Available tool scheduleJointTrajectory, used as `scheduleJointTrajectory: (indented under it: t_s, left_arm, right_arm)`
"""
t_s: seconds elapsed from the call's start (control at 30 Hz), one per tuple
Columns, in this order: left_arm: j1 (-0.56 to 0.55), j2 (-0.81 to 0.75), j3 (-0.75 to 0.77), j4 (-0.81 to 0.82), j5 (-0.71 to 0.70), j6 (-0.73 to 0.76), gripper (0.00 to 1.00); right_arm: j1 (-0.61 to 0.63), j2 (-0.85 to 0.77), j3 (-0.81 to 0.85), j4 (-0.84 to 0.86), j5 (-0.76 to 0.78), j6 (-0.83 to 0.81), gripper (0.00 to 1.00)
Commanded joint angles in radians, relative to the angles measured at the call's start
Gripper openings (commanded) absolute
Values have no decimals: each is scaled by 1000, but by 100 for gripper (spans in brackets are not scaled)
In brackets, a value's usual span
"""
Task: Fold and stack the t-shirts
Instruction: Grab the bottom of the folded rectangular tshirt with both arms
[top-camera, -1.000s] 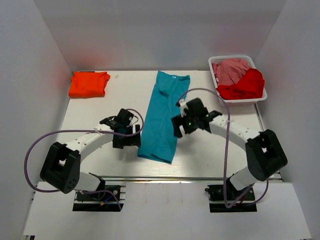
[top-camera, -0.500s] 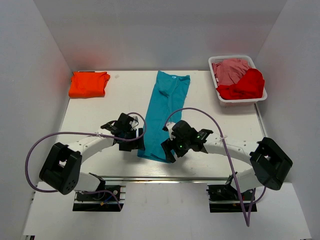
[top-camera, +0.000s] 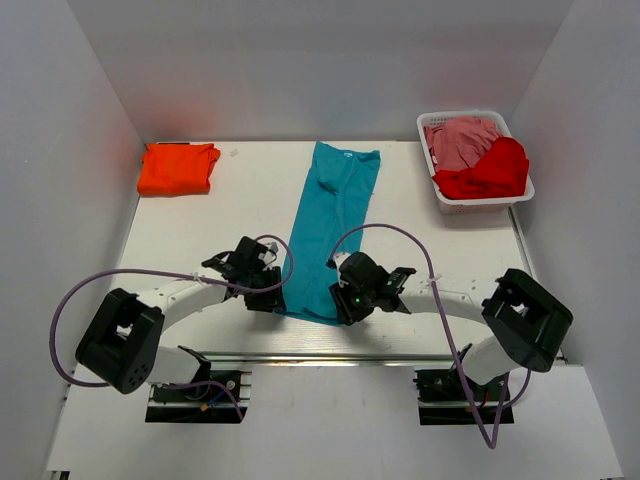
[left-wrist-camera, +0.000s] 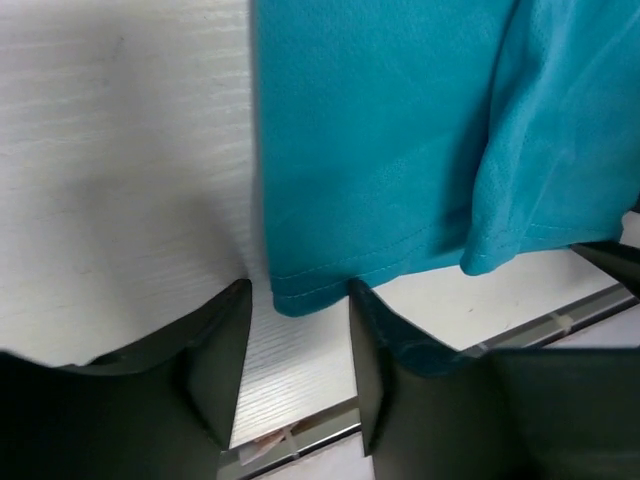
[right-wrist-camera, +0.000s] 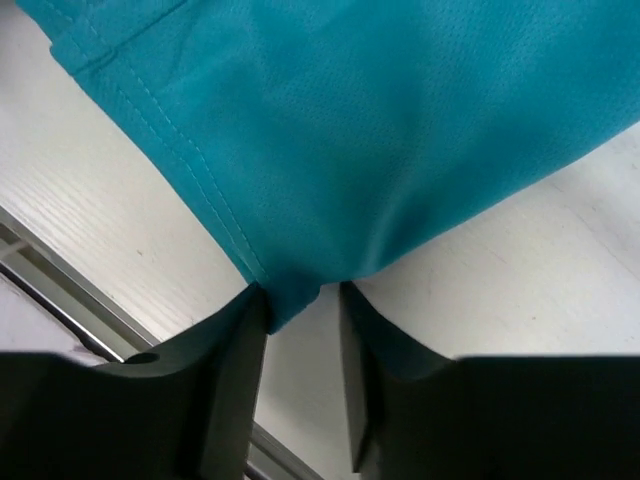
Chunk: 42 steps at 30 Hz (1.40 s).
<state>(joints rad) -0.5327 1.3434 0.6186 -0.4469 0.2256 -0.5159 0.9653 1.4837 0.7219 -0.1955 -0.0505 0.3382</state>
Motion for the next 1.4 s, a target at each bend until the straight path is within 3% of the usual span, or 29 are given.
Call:
scheduleJointTrajectory:
  t_s: [0.0,0.07,0.17,0.23,0.27,0.47,0.7,0.93,1.03,1.2,1.37]
  left_arm:
    - [-21,2,-23,19,-2,-3,50]
    - [-21,14,-33,39,10,-3,33]
    - [-30,25,-33,53,33,-3,16]
    - [-39,25,-33,53,43,-3,5]
    - [-39,25,-20,53,43,-3,0]
    - [-59,-79,-20,16,107,10,0]
    - [-59,-138,1,-16,178,10,0]
    - [-59,-56,133,-15,147,31,0]
    - [-41,-6,214,-34,127,17,0]
    - [-41,78,355,-27,34,8,0]
    - [-21,212,522,-55,-49,20,0]
  right_arm:
    - [6,21,-6,45,21,18,39]
    - [7,23,-7,44,24,18,26]
    - [4,21,-15,53,-17,7,9]
    - [9,18,-10,47,-54,-7,0]
    - [9,16,-9,41,-81,-8,0]
    - [19,-29,-29,16,-230,-30,0]
    - [20,-100,-16,-81,-195,-50,0]
    - [-11,-63,83,-116,-132,-51,0]
    - [-48,-59,122,-117,-7,-12,0]
    - [-138,-37,195,-101,79,1,0]
    - [-230,33,295,-105,61,-62,0]
